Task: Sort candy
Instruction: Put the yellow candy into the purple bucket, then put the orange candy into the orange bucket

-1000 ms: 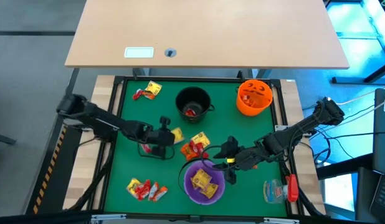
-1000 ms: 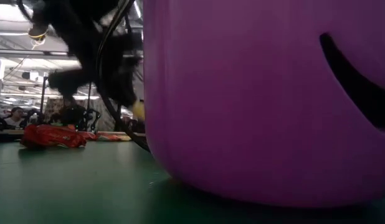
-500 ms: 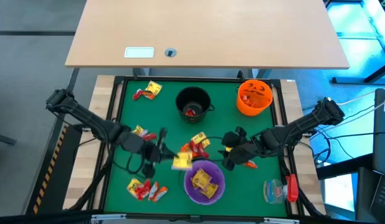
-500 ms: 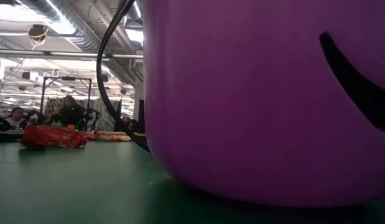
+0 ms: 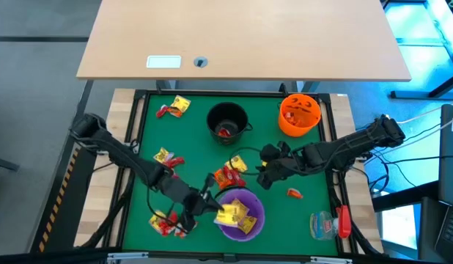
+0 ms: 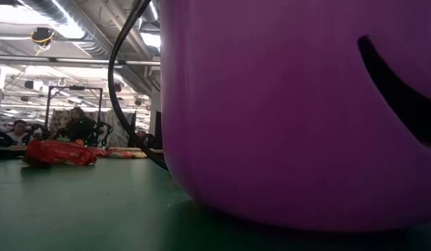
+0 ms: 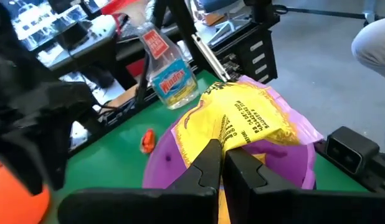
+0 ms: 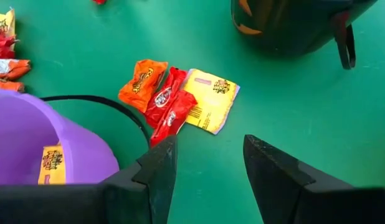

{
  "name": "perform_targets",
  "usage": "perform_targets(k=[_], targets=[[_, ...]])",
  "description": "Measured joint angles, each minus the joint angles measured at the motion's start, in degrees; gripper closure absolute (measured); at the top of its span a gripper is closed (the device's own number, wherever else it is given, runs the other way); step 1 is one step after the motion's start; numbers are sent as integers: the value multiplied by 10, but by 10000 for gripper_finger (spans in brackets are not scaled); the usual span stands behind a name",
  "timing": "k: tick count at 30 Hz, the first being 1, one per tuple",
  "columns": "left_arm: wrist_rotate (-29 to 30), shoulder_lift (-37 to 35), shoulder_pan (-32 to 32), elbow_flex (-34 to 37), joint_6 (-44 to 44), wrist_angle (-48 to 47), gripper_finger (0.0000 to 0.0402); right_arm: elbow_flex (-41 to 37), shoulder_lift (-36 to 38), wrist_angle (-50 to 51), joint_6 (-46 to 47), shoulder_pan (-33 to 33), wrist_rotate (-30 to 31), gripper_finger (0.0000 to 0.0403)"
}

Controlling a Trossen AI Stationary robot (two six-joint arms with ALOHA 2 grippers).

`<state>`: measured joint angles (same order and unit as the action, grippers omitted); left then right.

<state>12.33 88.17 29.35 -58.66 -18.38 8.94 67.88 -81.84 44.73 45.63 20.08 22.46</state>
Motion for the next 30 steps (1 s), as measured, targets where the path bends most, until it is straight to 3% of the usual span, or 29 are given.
perform_targets(k=[4, 8, 12, 16, 19, 23, 30], targets=[[-44, 29, -20, -16, 0, -3, 386, 0, 0, 0, 0, 2, -5, 221], [-59, 45, -31, -22, 13, -8, 336, 0, 0, -1, 4, 1, -5, 221], [-40, 40, -36, -22, 13, -8, 278, 0, 0, -1, 4, 1, -5, 221], [17, 11, -35, -22, -2, -24, 241, 0, 0, -1, 4, 2, -5, 221], [58, -26, -34, -22, -3, -45, 234, 0, 0, 0, 2, 2, -7, 221], [69, -83, -51, -22, -18, -82, 235, 0, 4, 0, -14, 4, -10, 221], [5, -167, -130, -5, -14, -111, 241, 0, 47, -5, -28, 40, 70, 221]])
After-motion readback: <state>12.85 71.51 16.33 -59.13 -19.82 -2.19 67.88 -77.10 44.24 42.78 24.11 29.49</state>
